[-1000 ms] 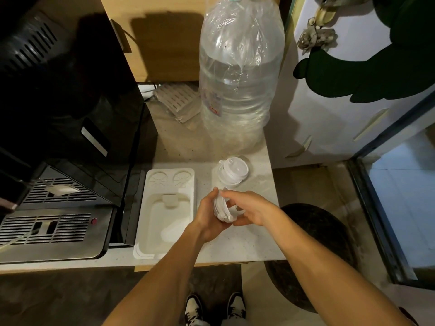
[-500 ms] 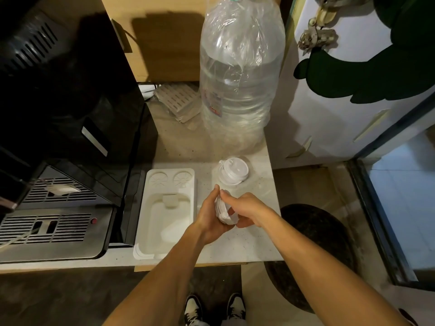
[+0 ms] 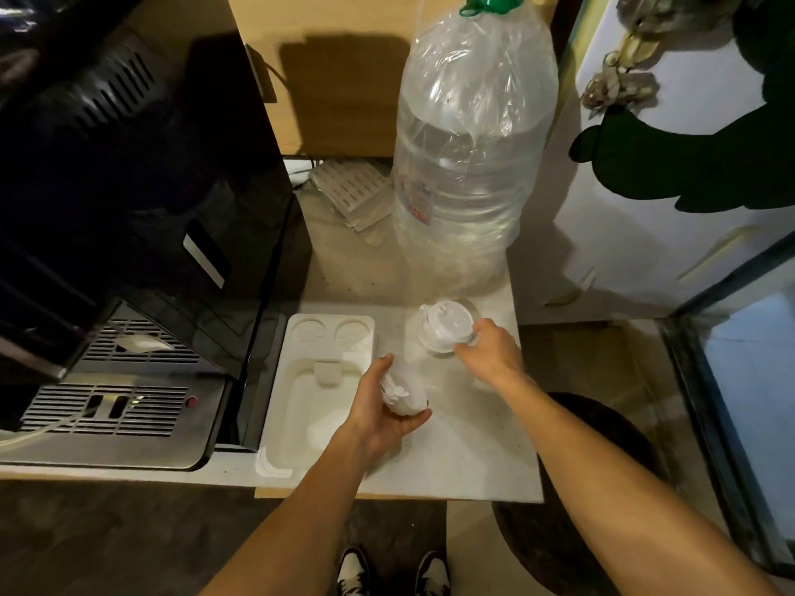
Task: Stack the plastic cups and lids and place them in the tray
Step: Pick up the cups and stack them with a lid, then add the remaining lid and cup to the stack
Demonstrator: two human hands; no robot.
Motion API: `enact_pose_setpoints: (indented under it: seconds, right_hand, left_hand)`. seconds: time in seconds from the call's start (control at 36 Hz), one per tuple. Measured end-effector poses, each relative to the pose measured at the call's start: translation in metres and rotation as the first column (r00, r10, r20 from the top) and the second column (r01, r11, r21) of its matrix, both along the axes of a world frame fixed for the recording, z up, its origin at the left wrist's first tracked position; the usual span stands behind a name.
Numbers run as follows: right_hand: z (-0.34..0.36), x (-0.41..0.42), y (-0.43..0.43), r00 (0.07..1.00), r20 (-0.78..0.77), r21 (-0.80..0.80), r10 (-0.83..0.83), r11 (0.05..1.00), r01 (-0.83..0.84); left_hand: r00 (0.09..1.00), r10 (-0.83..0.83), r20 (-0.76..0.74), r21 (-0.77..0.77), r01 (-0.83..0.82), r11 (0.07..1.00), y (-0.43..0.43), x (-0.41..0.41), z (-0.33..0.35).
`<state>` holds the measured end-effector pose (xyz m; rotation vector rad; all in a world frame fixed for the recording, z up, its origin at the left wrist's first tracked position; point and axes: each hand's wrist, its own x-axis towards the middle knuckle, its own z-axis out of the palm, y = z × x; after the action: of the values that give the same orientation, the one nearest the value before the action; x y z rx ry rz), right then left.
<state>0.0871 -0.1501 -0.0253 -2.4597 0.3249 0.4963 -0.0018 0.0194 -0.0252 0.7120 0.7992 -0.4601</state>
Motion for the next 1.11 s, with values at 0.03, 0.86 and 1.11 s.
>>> enact_pose_setpoints:
  seconds: [0.03, 0.86, 1.11]
  right_hand:
    - [-0.003, 0.004, 0.000, 1.000, 0.007, -0.014, 0.022, 1.000, -0.021]
    - [-0.030, 0.036, 0.025, 0.954, -0.078, -0.132, 0.289, 0.946, -0.297]
    - [-0.019, 0.019, 0.010, 0.964, 0.003, -0.073, 0.267, 0.961, -0.266]
  left_hand:
    - [1.000, 0.005, 0.005, 0.000, -0.005, 1.000, 0.000, 0.000, 0.001]
    - [1.000, 0.015, 0.024, 0.054, -0.016, 0.998, 0.010, 0.010, 0.001]
    - [1.000, -0.011, 0.021, 0.063, 0.010, 0.998, 0.009, 0.016, -0.002]
